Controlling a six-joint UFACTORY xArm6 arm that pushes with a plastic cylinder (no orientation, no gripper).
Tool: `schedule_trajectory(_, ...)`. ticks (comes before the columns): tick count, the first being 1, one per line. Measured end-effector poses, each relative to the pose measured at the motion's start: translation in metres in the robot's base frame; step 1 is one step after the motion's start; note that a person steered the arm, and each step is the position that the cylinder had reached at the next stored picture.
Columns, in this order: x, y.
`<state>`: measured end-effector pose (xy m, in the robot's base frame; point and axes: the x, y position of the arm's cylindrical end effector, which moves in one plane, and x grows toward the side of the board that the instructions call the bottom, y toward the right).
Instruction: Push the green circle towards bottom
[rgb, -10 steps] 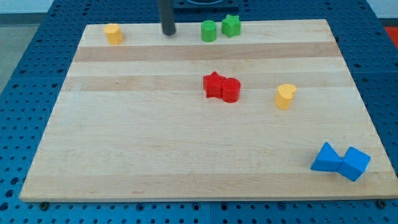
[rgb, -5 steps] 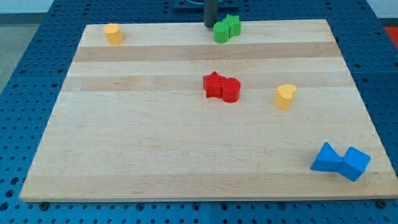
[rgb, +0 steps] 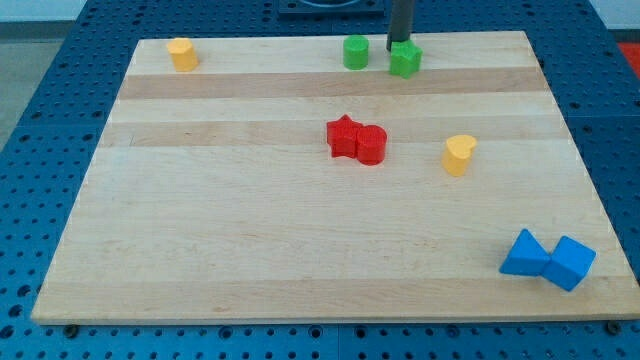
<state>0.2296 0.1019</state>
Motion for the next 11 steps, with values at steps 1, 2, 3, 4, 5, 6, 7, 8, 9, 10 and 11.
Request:
schedule_trajectory(1, 0.005, 0.002)
schedule_trajectory(2, -0.017, -0.003)
schedule_trajectory(3, -0.032, -0.022)
schedule_trajectory(4, -0.032, -0.042)
schedule_trajectory(5, -0.029, -0.044)
schedule_trajectory(6, -0.014, -0.044)
schedule_trajectory(7, -0.005, -0.047)
schedule_trajectory(8, 0.000, -0.064)
schedule_trajectory(9, 0.016, -0.084)
schedule_trajectory(10, 0.035, -0.104)
schedule_trajectory(11, 0.058, -0.121)
